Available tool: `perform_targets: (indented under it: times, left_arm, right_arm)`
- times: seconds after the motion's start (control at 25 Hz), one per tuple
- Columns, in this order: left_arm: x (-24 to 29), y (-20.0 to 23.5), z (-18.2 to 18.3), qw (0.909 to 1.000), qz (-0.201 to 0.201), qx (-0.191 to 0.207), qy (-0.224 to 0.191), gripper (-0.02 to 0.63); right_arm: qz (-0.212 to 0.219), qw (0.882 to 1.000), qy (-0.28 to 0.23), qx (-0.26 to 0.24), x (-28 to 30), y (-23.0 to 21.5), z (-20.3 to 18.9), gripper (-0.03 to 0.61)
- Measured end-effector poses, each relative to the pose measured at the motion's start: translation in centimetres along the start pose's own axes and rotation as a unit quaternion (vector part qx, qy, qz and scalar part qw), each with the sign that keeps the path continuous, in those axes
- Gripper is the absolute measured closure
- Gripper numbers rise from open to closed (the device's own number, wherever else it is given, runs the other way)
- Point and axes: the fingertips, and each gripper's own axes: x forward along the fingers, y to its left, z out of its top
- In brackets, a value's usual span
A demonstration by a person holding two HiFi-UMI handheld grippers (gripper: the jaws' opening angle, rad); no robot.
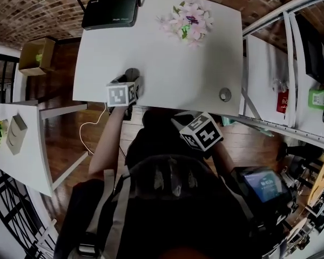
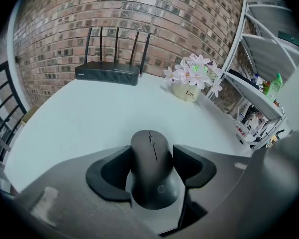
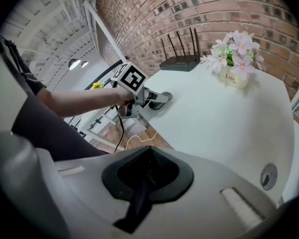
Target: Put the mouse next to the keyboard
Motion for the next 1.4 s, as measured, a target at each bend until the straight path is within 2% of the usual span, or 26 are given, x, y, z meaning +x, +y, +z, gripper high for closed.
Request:
perform_targets:
  times: [0.12,0.24,0.44,0.72,0.88,1.4]
  left_arm:
    - [0.1,0.0,-0.3,1.0,-0.002,0.0,0.005,0.336]
    - [0.0,0.1,-0.3,0.9999,0.008,-0.009,0.002,0.337]
    - [0.0,0.2,-0.1,0.9986,0.038,-0.037,-0.003,0.336]
    - [0.3,-0.6,0.0,0.9942,0.071,-0.079,-0.018,0.336]
    - [0.9,-2.6,-0.3,0.9951,0.067,-0.072,-0.008,0.336]
    - [2.4,-8.1,-0.7,0.9974,0.054,-0.047,-0.01,0.336]
  right_arm:
    - [0.002,1.0,-0.004,0.011,0.3,-0.1,-0.1,0.572]
    - [-0.007,1.0,-0.009,-0.01,-0.2,-1.1,0.0,0.572]
    - [-0.006,1.0,-0.014,-0.003,-2.5,-4.1,-1.3,0.572]
    - [0.002,1.0,-0.008,-0.018,-5.1,-7.6,-4.1,0.572]
    - [0.009,1.0,-0.015,-0.023,-5.9,-8.6,-4.6,0.572]
    - [0.011,0.999,-0.017,-0.035,-7.6,-10.3,-6.8,0.572]
